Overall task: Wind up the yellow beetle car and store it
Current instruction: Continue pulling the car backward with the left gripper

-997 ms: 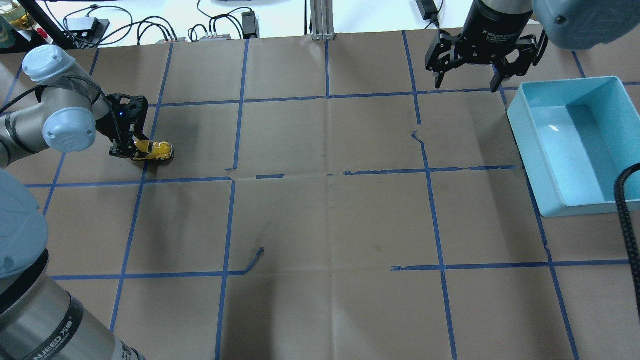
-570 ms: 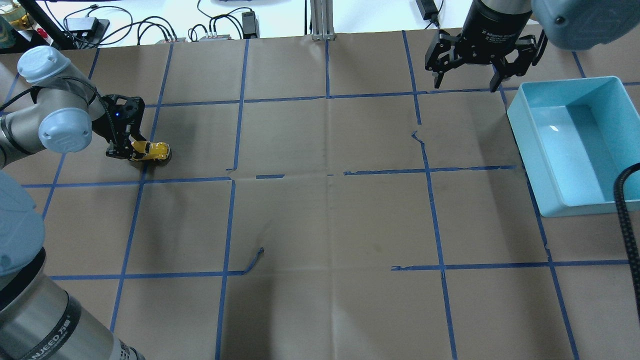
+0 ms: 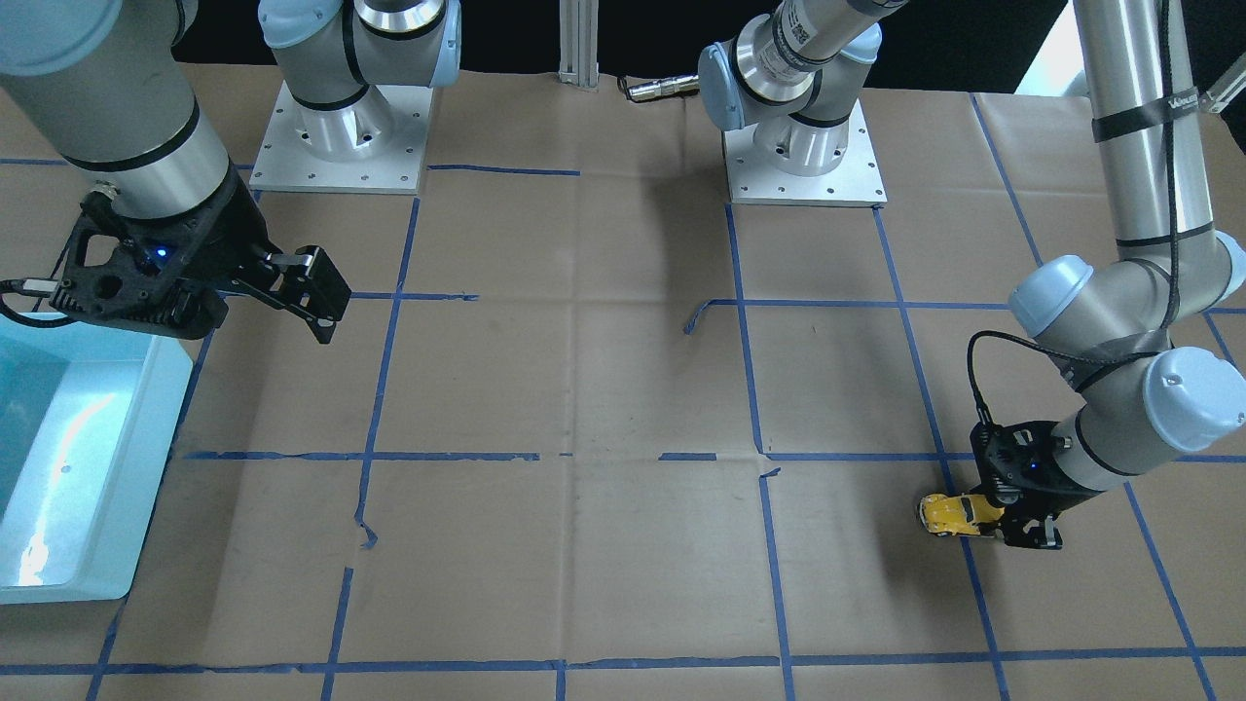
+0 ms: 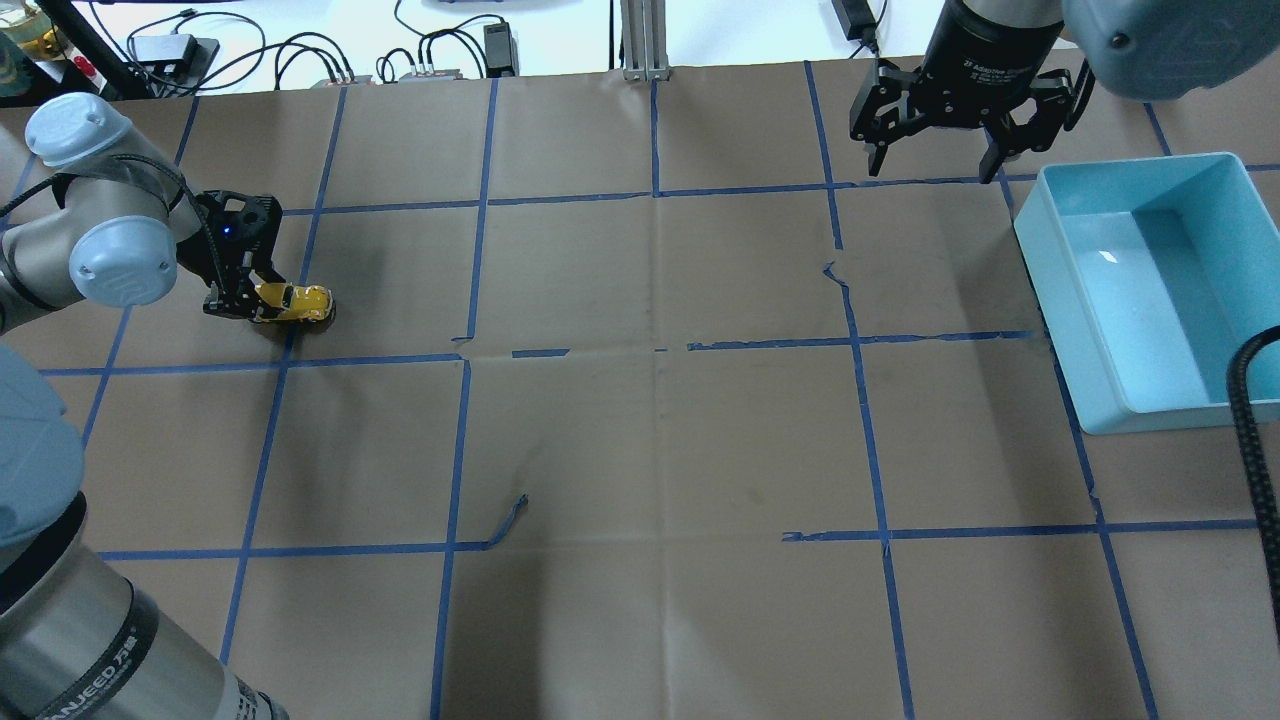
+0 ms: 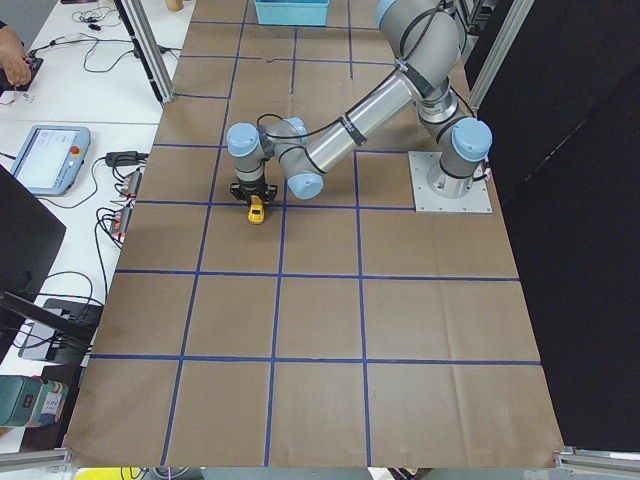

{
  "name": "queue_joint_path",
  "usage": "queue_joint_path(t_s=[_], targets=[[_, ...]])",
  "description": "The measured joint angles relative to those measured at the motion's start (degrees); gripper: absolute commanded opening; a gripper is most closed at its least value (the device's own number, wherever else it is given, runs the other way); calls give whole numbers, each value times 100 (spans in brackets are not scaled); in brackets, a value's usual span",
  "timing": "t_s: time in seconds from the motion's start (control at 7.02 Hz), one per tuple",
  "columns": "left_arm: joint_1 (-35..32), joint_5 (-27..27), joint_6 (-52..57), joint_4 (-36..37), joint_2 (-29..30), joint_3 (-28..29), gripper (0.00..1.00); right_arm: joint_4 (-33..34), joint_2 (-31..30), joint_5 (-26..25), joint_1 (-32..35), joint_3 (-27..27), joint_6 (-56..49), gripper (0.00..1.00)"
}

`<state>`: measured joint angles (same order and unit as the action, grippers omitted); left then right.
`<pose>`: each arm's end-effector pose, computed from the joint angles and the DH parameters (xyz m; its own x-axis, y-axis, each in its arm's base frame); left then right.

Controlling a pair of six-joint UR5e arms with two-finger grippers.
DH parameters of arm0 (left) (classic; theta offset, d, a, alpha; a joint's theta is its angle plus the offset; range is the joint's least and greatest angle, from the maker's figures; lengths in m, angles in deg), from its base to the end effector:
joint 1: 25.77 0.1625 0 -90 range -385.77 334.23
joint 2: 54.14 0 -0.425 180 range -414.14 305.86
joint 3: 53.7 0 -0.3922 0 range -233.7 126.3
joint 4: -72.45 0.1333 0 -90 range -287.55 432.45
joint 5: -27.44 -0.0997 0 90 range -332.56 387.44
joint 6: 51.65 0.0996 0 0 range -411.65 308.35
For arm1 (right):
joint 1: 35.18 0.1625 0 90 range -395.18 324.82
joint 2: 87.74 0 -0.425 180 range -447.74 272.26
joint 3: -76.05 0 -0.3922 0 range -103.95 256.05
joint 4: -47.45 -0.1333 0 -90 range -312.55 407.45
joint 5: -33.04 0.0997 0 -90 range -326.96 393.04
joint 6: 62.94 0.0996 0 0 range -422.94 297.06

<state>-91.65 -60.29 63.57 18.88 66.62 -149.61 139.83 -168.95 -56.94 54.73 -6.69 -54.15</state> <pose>0.1327 -0.6322 0.1935 0.0189 0.9997 -0.0131 0.9991 -0.0193 -0.0376 0.1325 -0.5584 0.4739 -0.9880 0.1543 -0.0026 0.1544 0.9879 -0.0146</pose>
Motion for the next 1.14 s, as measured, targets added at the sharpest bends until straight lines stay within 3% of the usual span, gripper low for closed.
queue_joint_path(t_s=[1.14], targets=[[120, 20, 77, -4, 9, 2, 0, 16, -16, -1, 0, 4, 0, 100]])
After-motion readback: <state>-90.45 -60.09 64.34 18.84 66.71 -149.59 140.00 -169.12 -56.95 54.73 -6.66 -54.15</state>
